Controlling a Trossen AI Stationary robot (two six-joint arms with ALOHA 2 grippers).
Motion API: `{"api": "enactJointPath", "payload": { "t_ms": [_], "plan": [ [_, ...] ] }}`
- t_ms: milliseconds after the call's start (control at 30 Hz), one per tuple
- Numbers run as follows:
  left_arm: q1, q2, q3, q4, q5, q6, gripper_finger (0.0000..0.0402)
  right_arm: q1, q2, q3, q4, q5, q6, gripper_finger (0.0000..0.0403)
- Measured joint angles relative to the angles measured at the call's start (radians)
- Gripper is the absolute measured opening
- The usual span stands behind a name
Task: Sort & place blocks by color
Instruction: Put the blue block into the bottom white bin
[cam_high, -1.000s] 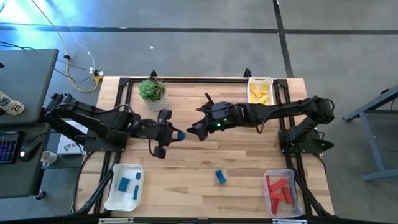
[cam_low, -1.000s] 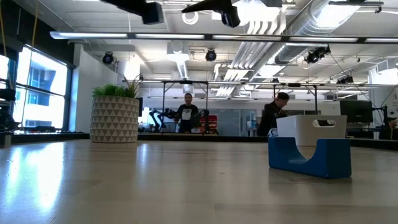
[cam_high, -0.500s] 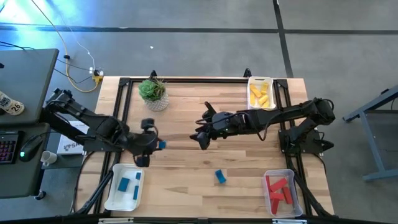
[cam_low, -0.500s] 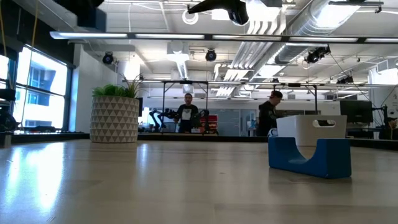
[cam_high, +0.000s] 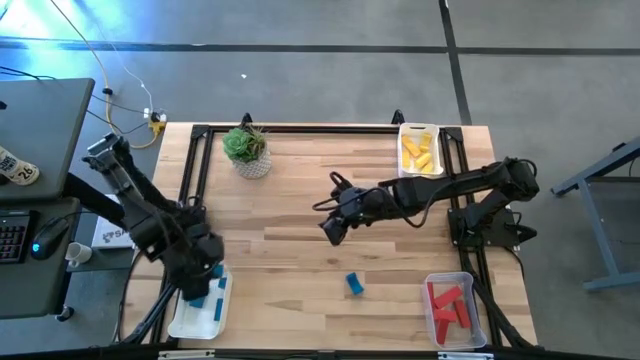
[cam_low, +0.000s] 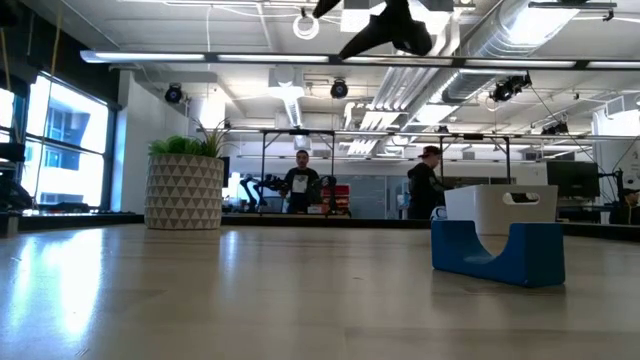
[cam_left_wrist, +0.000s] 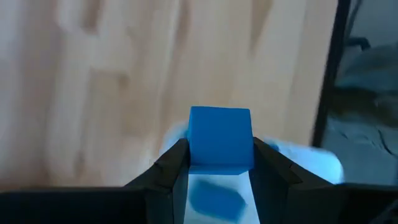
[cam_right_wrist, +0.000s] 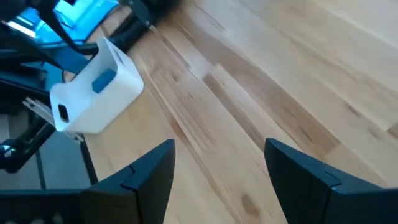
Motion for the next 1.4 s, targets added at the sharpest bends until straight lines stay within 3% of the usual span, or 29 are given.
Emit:
{"api": "enactJointPath", "payload": {
  "t_ms": [267,500,633,900,1400],
  "plan": [
    [-0.158,0.049,0.000,-0.047,0.142,-0.285,0.0107,0.037,0.000,0.000,-0.061,0.016,0.066,0.0234],
    [-0.220,0.142,0.000,-0.051,0.238,-0.420,0.0119,0.073,0.000,0.000,-0.105,0.037,0.101,0.0234],
    [-0.228,0.200,0.000,-0.048,0.274,-0.437,0.0134,0.104,0.000,0.000,-0.147,0.038,0.135,0.0234],
    [-0.228,0.280,0.000,-0.042,0.310,-0.438,0.0125,0.172,0.000,-0.020,-0.211,0.099,0.203,0.0234],
    [-0.225,0.313,0.000,-0.038,0.421,-0.418,0.0144,0.261,0.000,-0.185,-0.131,0.100,0.356,0.0234]
  ]
}}
